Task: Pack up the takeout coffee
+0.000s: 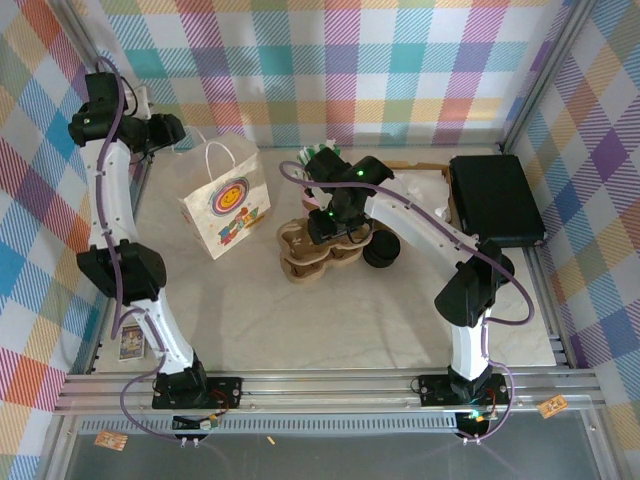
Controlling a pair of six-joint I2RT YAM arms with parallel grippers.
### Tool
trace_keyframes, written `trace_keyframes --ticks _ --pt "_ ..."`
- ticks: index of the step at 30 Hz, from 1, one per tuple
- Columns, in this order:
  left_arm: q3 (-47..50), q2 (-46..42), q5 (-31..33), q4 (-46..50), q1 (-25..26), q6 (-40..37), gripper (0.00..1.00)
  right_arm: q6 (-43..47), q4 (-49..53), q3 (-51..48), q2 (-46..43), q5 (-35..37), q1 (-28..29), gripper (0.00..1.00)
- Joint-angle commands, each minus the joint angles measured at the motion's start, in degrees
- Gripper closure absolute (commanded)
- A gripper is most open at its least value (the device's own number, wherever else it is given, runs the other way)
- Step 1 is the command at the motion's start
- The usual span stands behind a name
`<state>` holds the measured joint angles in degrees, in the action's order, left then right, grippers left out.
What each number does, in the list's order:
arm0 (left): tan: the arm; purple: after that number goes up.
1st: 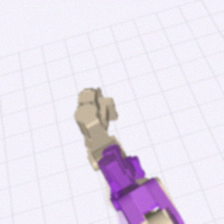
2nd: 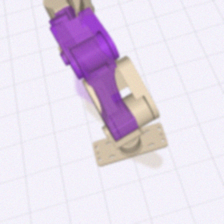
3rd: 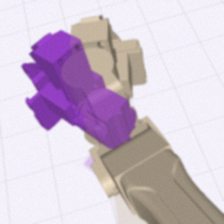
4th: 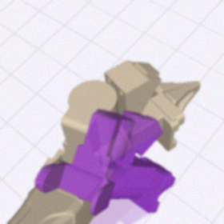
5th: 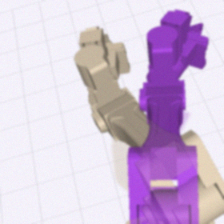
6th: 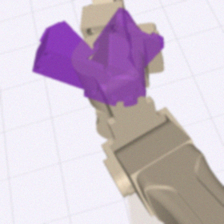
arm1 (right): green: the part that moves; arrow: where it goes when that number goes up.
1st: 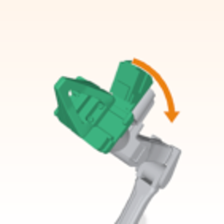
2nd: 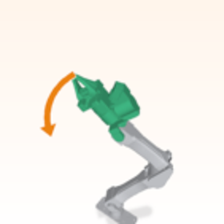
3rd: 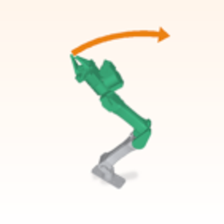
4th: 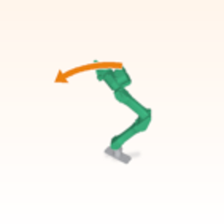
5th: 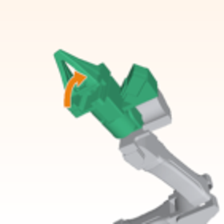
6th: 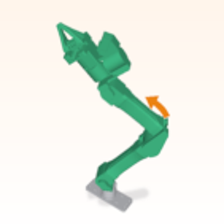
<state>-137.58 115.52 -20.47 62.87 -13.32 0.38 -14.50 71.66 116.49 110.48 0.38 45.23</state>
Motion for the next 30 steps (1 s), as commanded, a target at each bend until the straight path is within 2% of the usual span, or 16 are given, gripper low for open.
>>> trace_keyframes --ticks 1,8,17,23,25,27,30 --pt "-3.6 1.4 -2.9 2.9 -0.5 -5.7 0.53 0.5 -0.8 1.5 -1.4 -1.8 0.4 0.58" --pt "-3.8 4.1 -2.8 4.5 1.2 -9.2 0.56 0.6 -1.0 2.2 -0.2 -2.3 0.4 0.59" --pt "-2.3 6.1 4.5 6.7 4.6 -12.7 0.58 0.8 -0.1 4.3 1.6 -2.4 0.4 0.58" --pt "-0.8 4.4 2.5 6.8 5.0 -14.9 0.66 0.8 0.4 5.0 2.1 -2.5 0.4 0.58" --pt "0.5 3.5 3.1 7.1 5.3 -15.7 0.63 0.8 0.5 5.0 2.2 -2.7 0.4 0.58" --pt "1.7 2.6 3.1 7.3 5.5 -16.4 0.51 0.6 0.4 5.0 2.2 -2.8 0.4 0.58" --pt "2.1 1.7 3.2 7.1 5.6 -16.6 0.47 0.7 0.3 5.1 2.3 -3.0 0.4 0.58"
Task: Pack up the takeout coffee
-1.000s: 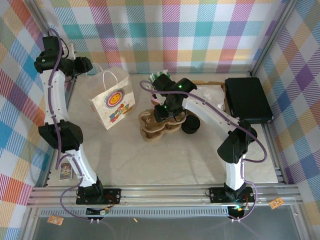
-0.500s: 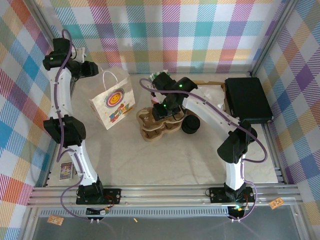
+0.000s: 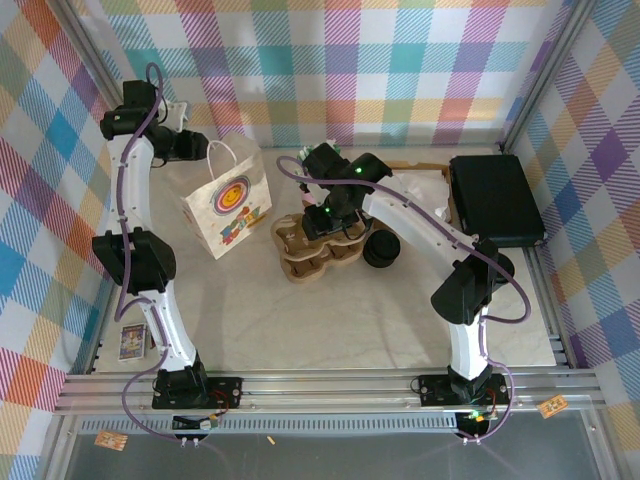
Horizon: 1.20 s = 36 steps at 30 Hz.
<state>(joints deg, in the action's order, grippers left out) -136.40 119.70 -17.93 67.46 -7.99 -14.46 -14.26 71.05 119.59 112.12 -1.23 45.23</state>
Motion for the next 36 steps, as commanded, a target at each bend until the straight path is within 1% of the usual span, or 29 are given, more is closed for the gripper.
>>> trace_keyframes --ticks 1,4,8,13,18,22,25,29,33,36 --pt "0.8 -2.7 0.8 2.3 0.3 -1.7 0.46 0.6 0.9 2.0 0.8 -1.4 0.4 0.58" --pt "-0.1 -3.0 0.4 2.0 0.2 -1.2 0.46 0.9 1.2 2.6 1.4 -1.8 0.5 0.58" --pt "-1.6 -3.6 1.6 1.5 0.3 0.4 0.46 1.0 1.5 3.4 1.6 -1.7 0.4 0.59" --pt "-2.4 -4.1 0.5 1.2 0.5 0.6 0.43 1.6 1.7 3.4 1.9 -1.6 0.4 0.59" --pt "-2.4 -3.8 3.2 1.8 1.3 -0.4 0.41 2.0 1.6 3.4 1.8 -1.5 0.4 0.59" --pt "-1.9 -3.0 4.3 2.5 1.6 -0.8 0.42 2.3 1.6 3.4 2.0 -1.8 0.4 0.59" --pt "-1.2 -2.6 5.9 3.3 2.2 -1.9 0.46 2.5 1.8 3.5 2.0 -1.9 0.4 0.59" --pt "-0.2 -2.8 7.4 4.1 3.0 -3.0 0.55 2.9 2.1 3.5 1.8 -1.8 0.4 0.59" --pt "0.5 -3.5 7.8 4.5 3.3 -3.8 0.64 3.2 2.5 3.5 1.6 -1.9 0.3 0.59" --pt "1.3 -4.4 8.3 4.7 3.3 -4.2 0.75 3.3 2.7 3.5 1.5 -2.1 0.4 0.59"
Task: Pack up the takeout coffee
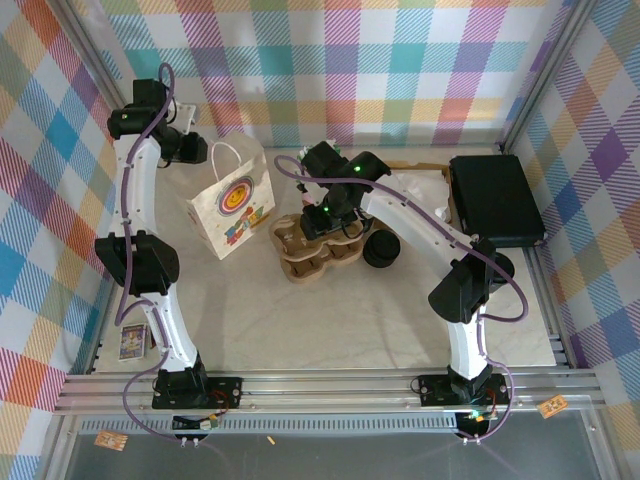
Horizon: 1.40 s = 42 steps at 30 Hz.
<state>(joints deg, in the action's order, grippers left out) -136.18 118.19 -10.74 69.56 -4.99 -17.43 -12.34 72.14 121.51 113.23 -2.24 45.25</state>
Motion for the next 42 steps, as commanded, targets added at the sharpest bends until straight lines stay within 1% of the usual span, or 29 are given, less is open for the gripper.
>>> trace_keyframes --ticks 1,7,14,20,25,31,36,39,42 --pt "1.5 -3.4 1.3 2.6 0.3 -1.3 0.76 1.4 1.6 1.6 0.4 -1.1 0.4 0.59" --pt "5.0 -6.1 1.1 3.0 0.4 -3.4 0.81 1.4 1.6 1.6 0.3 -1.6 0.3 0.59" --pt "8.9 -8.4 1.4 2.6 0.9 -5.0 0.99 2.0 2.0 2.0 0.2 -1.5 0.3 0.6" --pt "15.3 -13.8 2.7 1.5 1.3 -4.9 1.0 2.8 3.0 3.2 -1.0 -1.7 0.3 0.6" --pt "24.0 -22.8 1.4 -0.4 1.9 -6.4 1.0 3.7 4.0 4.4 -2.5 -3.2 0.3 0.6" --pt "35.8 -35.7 -0.6 -0.3 2.9 -8.4 1.0 6.8 5.0 4.9 -4.9 -3.7 0.3 0.6" --pt "45.9 -48.8 -2.9 -0.7 4.5 -9.2 1.0 9.1 6.1 4.9 -8.4 -6.2 0.3 0.6" --pt "48.6 -55.4 -4.6 0.4 5.5 -8.8 1.0 9.5 6.8 4.8 -11.3 -7.6 0.3 0.6" --pt "49.1 -59.5 -6.5 3.6 6.2 -9.9 1.0 9.0 4.6 1.0 -16.0 -8.0 0.4 0.6"
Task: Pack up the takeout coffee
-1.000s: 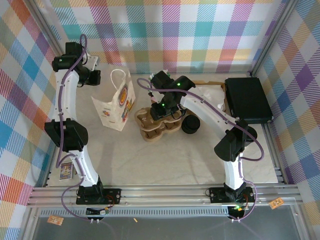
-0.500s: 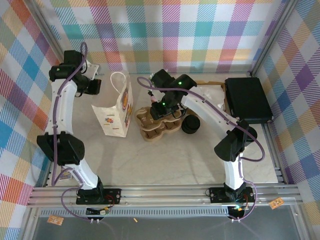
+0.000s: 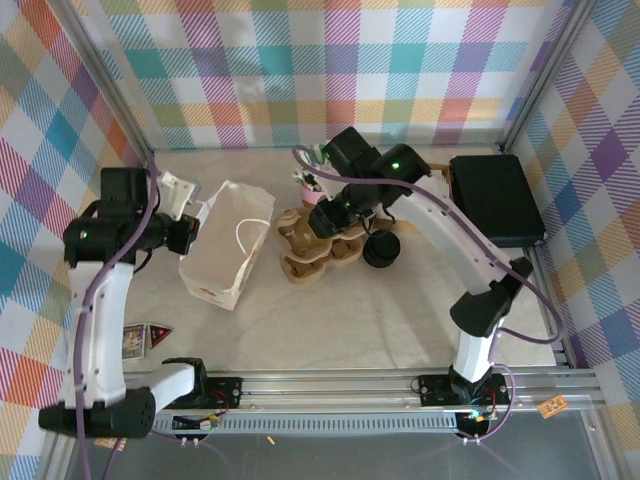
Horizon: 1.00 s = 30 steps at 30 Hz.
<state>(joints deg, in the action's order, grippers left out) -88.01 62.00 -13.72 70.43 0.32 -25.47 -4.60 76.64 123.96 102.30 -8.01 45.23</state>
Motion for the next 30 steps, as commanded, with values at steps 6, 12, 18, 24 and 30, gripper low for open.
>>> trace_keyframes --ticks 6,12,18,24,30 --pt "0.5 -6.3 -5.4 7.1 1.8 -3.3 1.0 -1.7 -4.7 -6.5 -13.4 -4.6 0.4 0.6" --pt "3.6 -8.0 -3.5 8.1 2.2 -6.5 1.0 -0.6 -8.4 -10.5 -17.1 -6.5 0.4 0.6" --pt "4.2 -6.7 -2.6 9.4 3.9 -9.3 1.0 -0.5 -10.4 -11.0 -17.0 -8.8 0.4 0.6" --pt "0.5 -7.9 4.3 14.0 4.6 -13.6 1.0 -1.0 -12.7 -11.2 -16.2 -9.9 0.5 0.61" --pt "-2.5 -8.0 8.4 16.6 4.6 -16.5 1.0 -0.5 -13.5 -11.3 -15.5 -10.3 0.6 0.61"
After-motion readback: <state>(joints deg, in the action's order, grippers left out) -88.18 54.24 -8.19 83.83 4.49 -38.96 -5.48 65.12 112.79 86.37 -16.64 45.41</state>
